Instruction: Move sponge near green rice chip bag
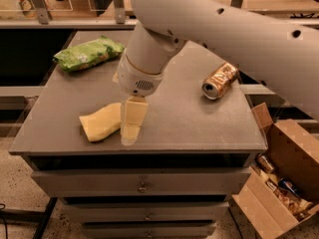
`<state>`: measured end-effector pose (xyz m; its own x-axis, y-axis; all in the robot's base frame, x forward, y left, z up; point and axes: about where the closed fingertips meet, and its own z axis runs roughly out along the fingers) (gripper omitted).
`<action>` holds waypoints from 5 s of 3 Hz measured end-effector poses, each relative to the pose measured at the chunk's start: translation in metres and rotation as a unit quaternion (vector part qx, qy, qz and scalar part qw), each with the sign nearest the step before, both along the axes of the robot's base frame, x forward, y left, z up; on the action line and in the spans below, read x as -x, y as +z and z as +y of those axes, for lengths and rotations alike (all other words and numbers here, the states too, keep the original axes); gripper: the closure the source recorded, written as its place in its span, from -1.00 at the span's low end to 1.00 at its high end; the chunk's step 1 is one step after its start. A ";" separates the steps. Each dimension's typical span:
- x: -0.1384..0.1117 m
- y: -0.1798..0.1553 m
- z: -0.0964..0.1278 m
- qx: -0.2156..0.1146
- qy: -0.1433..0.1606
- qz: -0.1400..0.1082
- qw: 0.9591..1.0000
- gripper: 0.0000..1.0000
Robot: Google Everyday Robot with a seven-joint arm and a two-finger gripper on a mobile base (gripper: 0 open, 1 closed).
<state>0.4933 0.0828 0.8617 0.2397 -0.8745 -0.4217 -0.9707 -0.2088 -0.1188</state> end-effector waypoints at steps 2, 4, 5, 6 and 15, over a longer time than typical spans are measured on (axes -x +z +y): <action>-0.030 -0.020 0.019 -0.003 0.021 0.001 1.000 -1.00; -0.041 -0.041 0.023 -0.006 0.037 0.020 0.999 -0.20; -0.044 -0.040 0.021 -0.030 0.047 0.031 0.998 0.28; -0.043 -0.041 0.022 -0.031 0.049 0.032 0.998 0.73; -0.203 -0.007 -0.007 -0.026 -0.160 -0.116 0.980 -0.28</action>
Offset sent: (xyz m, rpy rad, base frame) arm 0.0474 0.0262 -0.0372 0.0226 0.0222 0.0560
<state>0.6964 0.0753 0.8552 0.0521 -0.8991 -0.4346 -0.9314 0.1133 -0.3460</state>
